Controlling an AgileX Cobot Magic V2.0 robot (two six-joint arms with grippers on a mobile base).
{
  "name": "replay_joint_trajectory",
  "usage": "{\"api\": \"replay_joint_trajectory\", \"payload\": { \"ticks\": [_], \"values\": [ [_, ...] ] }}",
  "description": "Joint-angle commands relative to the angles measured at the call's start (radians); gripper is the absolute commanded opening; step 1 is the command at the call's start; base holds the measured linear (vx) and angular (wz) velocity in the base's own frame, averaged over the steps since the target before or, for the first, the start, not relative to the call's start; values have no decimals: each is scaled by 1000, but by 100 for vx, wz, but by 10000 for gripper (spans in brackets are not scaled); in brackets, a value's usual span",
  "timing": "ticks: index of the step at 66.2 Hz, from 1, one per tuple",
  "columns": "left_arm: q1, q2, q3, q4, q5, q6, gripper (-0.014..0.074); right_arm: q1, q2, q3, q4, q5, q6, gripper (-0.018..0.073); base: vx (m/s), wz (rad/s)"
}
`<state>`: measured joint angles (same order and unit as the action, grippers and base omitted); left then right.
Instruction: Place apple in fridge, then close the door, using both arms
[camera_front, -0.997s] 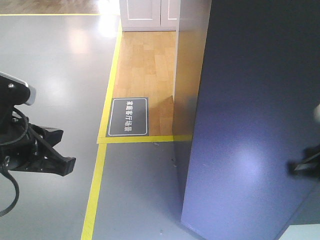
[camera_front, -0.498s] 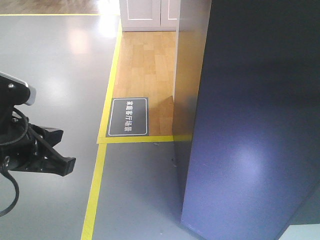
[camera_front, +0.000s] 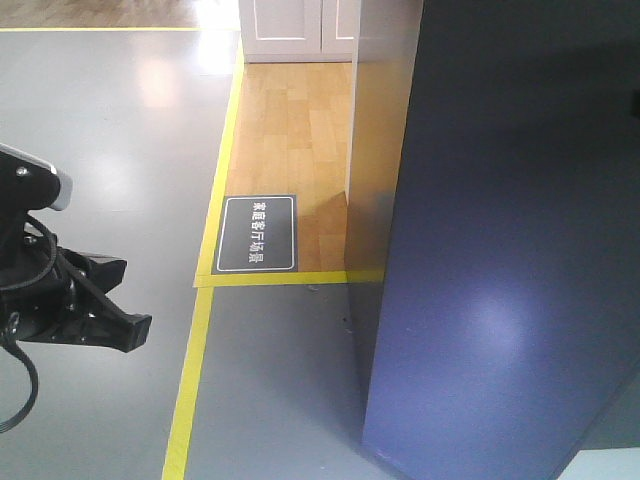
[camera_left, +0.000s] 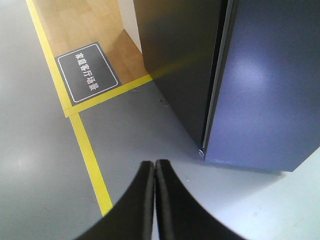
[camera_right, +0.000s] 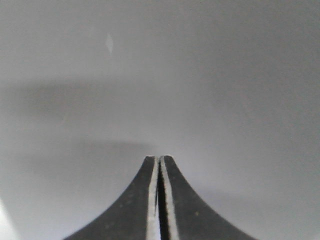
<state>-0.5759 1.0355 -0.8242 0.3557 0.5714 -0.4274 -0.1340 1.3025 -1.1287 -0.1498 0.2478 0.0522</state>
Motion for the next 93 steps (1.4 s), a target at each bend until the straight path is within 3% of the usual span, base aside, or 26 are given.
{"api": "replay_joint_trajectory", "payload": {
  "ticks": [1,56,70,83,93],
  "values": [
    [1,-13,-24,15,-54,-4,-6,-8,37,-84,-16,-87,-1,-6,0,0],
    [1,-13,-24,15,-54,-4,-6,-8,494,-580,4,-53,2,-6,0,0],
    [1,-13,-24,15,-55,-4,-6,-5,440,-548,7,70,1,-6,0,0],
    [1,-13,-24,15,-56,-4,-6,-4,259,-344,20,45,-22,-6,0,0],
    [1,-13,-24,15,-56,-4,-6,-4,136,-211,30,160,-84,-6,0,0]
  ]
}}
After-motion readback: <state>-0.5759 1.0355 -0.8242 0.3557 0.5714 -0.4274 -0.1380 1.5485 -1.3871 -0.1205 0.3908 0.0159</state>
